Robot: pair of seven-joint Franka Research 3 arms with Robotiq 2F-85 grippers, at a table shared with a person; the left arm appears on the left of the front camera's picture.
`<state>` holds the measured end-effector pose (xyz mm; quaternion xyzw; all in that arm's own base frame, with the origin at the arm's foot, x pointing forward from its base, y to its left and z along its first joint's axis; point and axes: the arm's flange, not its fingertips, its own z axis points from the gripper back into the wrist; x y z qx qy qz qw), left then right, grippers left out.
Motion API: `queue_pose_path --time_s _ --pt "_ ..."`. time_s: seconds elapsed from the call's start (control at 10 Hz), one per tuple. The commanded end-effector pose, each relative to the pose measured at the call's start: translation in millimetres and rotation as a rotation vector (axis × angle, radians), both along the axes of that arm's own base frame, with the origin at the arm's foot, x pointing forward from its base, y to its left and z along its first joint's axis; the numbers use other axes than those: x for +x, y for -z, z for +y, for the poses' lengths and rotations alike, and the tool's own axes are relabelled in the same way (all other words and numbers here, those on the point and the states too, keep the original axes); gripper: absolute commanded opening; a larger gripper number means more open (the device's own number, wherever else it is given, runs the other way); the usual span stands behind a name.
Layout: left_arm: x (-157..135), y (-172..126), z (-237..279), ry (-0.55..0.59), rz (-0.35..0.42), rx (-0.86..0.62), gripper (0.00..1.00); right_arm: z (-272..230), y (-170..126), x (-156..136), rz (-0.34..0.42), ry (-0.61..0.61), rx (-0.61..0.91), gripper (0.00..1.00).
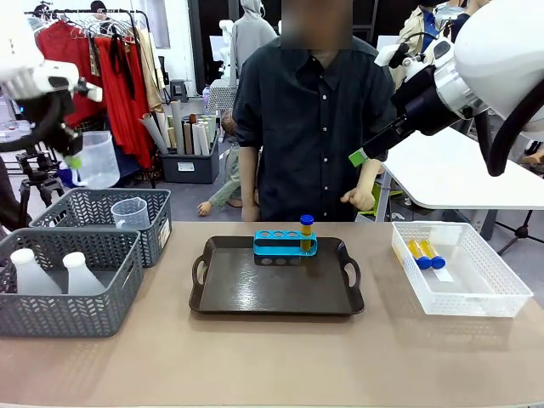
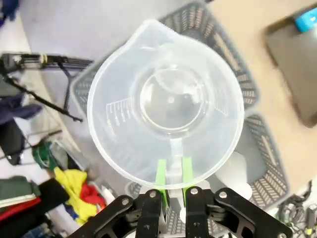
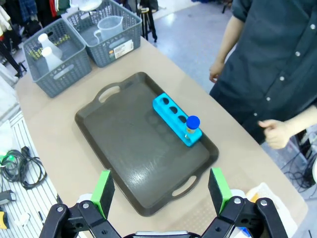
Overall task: Prepare the laboratory tools.
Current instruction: Pick up one Large Measuring Cup and place it on the Handle tray.
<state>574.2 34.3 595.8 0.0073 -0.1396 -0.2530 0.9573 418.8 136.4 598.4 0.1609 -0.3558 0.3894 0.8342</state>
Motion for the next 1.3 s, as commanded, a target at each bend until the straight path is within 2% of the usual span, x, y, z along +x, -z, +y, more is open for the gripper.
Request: queue_pose_path --time_s 0.0,0.3,0.6,0.8,0.9,1.2 --pt "-15 -35 -28 0.160 -0.046 0.004 0.00 0 -1 0 -0.001 -0.005 0.001 1.00" --pt "-45 -96 -90 0.412 -0.043 0.041 0.00 0 -1 0 -0.001 -0.005 0.001 1.00" --pt "-67 -113 -145 0.593 -0.020 0.079 0.00 0 -1 0 -0.001 -0.005 0.001 1.00" --pt "-73 -113 -154 0.628 -0.017 0.061 0.00 0 -1 0 -0.001 -0.005 0.001 1.00" --pt "-75 -113 -161 0.579 -0.022 0.072 0.00 0 -1 0 -0.001 -0.005 0.001 1.00" --pt "-75 -113 -161 0.579 -0.022 0.072 0.00 0 -1 0 -0.001 -0.005 0.001 1.00"
